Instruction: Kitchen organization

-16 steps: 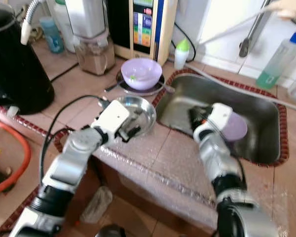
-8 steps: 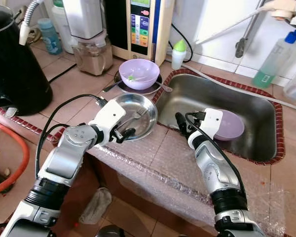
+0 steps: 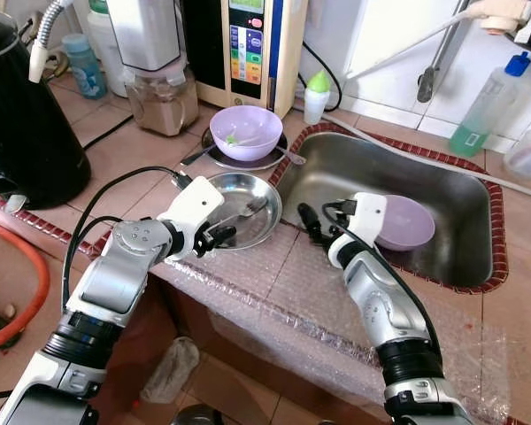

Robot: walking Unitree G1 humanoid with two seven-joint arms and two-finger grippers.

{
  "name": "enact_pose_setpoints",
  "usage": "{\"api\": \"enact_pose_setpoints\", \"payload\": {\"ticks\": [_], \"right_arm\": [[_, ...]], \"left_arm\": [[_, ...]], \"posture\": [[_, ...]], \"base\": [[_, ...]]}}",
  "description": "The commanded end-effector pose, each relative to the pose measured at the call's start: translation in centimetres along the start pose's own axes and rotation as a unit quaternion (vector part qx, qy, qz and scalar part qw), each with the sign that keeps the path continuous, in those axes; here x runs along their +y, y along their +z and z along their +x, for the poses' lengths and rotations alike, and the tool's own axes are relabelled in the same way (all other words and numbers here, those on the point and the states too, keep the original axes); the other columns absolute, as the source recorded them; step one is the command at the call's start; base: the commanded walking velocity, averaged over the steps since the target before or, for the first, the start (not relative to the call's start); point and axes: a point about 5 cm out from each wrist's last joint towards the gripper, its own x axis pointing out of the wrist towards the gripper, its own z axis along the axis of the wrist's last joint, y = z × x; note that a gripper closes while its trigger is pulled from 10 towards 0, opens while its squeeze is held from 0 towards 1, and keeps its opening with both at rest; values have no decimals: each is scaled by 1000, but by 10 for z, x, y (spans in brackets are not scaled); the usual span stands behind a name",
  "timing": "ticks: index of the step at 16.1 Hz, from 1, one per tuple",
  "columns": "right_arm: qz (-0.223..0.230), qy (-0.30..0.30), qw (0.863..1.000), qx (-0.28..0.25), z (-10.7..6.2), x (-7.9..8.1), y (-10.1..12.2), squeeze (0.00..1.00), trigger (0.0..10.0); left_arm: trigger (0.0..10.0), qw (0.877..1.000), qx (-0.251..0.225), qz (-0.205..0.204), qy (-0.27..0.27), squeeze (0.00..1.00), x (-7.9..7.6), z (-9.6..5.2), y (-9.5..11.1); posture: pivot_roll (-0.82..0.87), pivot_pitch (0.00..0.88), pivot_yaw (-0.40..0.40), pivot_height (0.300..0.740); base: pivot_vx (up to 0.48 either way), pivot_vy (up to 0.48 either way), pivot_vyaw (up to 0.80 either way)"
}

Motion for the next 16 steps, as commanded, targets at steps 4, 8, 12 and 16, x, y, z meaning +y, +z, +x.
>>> {"api": "enact_pose_setpoints", "payload": {"ticks": [4,8,12,16], "right_arm": [[-8,-6,1000,-6,-2,-1,4,0,10000],[-10,-9,1000,-11,-1,-3,7,0,10000],[-10,-16,1000,-25,0,-7,14,0,10000],[1,-19,998,-53,2,-9,26,0,10000]], "left_arm": [[0,1000,16,-5,-2,0,0,1,-5],[0,1000,21,-5,1,0,2,0,-5],[0,1000,10,-4,27,0,6,0,-2],[0,997,-36,-9,74,0,15,-1,11]], "posture": [[79,7,9,740],[81,6,10,740],[81,5,10,740],[84,3,7,740]], "base": [[0,0,0],[0,0,0],[0,0,0],[0,0,0]]}}
